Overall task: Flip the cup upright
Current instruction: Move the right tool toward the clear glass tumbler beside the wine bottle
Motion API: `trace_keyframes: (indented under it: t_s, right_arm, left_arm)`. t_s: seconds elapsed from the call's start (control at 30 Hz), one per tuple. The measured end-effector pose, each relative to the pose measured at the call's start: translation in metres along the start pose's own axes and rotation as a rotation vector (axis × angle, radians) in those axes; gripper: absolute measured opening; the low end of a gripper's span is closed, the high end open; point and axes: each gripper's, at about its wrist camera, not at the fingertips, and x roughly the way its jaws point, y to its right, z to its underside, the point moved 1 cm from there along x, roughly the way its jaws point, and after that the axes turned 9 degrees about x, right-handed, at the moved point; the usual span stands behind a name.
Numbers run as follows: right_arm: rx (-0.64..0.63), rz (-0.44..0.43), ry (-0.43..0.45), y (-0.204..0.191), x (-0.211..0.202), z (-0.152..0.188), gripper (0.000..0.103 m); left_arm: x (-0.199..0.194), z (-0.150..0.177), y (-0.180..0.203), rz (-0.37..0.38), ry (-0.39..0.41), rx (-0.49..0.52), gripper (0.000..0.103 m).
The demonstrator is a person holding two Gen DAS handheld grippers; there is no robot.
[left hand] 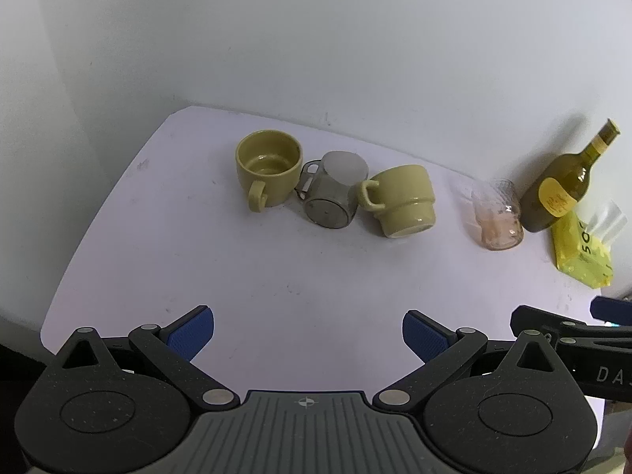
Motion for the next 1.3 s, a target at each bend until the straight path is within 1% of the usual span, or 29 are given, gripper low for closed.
trace_keyframes:
  t_s: [0.1,0.17,0.27,0.4,0.5,0.57,0.73,0.8,0.87,0.97,1.03,1.17,1.3]
  right_arm:
    - [0.001,0.005,-0.028,-0.004,0.004,0.001,0.102]
    - [-0.02,-0.006,-0.004,-0.011,-0.001,0.001,0.103]
    - [-0.03,-0.019,0.032,-0.016,-0.007,0.003,0.103]
    - [-0.01,-0.044,0.034,-0.015,-0.01,0.002,0.103]
    - [-0.007,-0.055,0.057,-0.016,-0.015,0.001,0.103]
    - [-0.006,-0.058,0.066,-0.018,-0.015,0.003,0.103]
    - [-0.013,-0.069,0.095,-0.02,-0.018,0.006,0.103]
    - [-0.005,-0.081,0.095,-0.02,-0.019,0.008,0.103]
    - [-0.004,-0.09,0.1,-0.021,-0.022,0.008,0.103]
    - [-0.004,-0.088,0.097,-0.022,-0.024,0.011,0.103]
    - [0.004,-0.088,0.095,-0.023,-0.025,0.012,0.103]
    - [0.037,-0.122,0.118,-0.026,-0.028,0.013,0.103]
    - [0.026,-0.097,0.128,-0.032,-0.027,0.019,0.103]
  left_arm:
    - [0.004,-0.004,-0.005,0.011,-0.018,-0.014,0.103]
    - [-0.004,-0.007,-0.006,0.013,0.017,-0.003,0.103]
    - [-0.006,-0.006,-0.009,0.009,0.018,0.005,0.103]
    - [-0.008,-0.003,-0.012,0.006,0.017,0.013,0.103]
    - [-0.011,-0.004,-0.015,0.018,0.029,0.014,0.103]
    - [-0.015,-0.004,-0.017,0.028,0.051,0.003,0.103]
    - [-0.018,-0.001,-0.021,0.042,0.06,0.002,0.103]
    - [-0.019,0.0,-0.02,0.039,0.06,0.015,0.103]
    - [-0.021,-0.001,-0.018,0.029,0.076,0.034,0.103]
    - [-0.025,-0.001,-0.022,0.022,0.093,0.023,0.103]
    - [-0.025,0.001,-0.027,0.024,0.09,0.019,0.103]
    - [-0.022,0.008,-0.04,0.022,0.063,0.014,0.103]
    - [-0.022,0.014,-0.051,0.031,0.05,0.013,0.103]
